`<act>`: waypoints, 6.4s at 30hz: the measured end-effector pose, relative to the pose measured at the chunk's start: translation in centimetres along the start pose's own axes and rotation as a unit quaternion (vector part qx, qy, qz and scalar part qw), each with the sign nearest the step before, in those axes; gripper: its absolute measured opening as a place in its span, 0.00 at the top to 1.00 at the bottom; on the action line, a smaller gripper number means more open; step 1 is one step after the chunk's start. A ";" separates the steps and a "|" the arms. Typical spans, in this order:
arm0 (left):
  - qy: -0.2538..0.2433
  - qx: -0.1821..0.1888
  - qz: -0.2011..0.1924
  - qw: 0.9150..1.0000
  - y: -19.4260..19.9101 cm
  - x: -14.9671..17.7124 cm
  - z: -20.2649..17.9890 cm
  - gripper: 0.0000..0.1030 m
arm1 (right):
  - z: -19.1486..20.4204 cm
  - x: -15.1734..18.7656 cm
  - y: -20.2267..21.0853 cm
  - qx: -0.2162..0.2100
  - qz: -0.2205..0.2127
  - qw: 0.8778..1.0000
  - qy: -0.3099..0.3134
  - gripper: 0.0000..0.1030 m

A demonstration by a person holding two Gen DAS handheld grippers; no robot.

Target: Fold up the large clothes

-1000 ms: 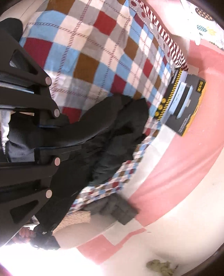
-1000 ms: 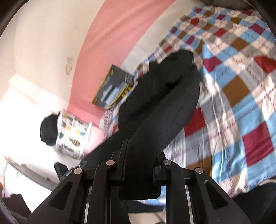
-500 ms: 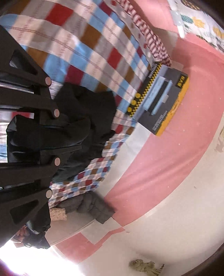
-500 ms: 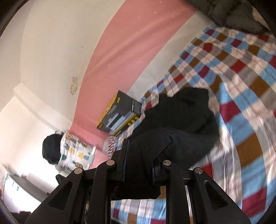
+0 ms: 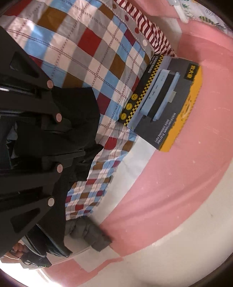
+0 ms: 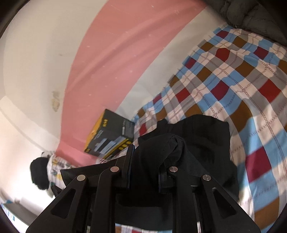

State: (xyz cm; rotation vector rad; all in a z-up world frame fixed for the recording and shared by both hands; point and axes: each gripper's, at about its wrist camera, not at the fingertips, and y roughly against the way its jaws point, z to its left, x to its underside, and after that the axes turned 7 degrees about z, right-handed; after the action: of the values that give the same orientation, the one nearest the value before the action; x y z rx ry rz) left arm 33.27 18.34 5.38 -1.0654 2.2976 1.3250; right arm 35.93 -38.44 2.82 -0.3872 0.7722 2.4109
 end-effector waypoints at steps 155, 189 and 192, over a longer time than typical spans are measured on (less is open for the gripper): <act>-0.048 -0.095 0.132 0.986 -8.8 8.8 1.8 0.69 | -10.3 7.0 -6.1 0.101 0.116 0.988 -0.005 0.63; -0.015 -0.116 0.152 0.981 9.4 27.4 5.1 0.51 | -1.1 26.4 10.7 0.373 0.011 0.912 0.172 0.36; -0.023 -0.125 0.145 0.981 10.1 27.5 4.7 0.51 | 1.4 27.0 10.7 0.391 -0.022 0.893 0.221 0.36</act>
State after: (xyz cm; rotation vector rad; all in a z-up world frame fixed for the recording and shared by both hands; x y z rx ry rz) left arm 6.57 12.79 -6.28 -0.7754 2.3650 1.7677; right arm 7.92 -33.05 -2.89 -0.6038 1.8082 1.7649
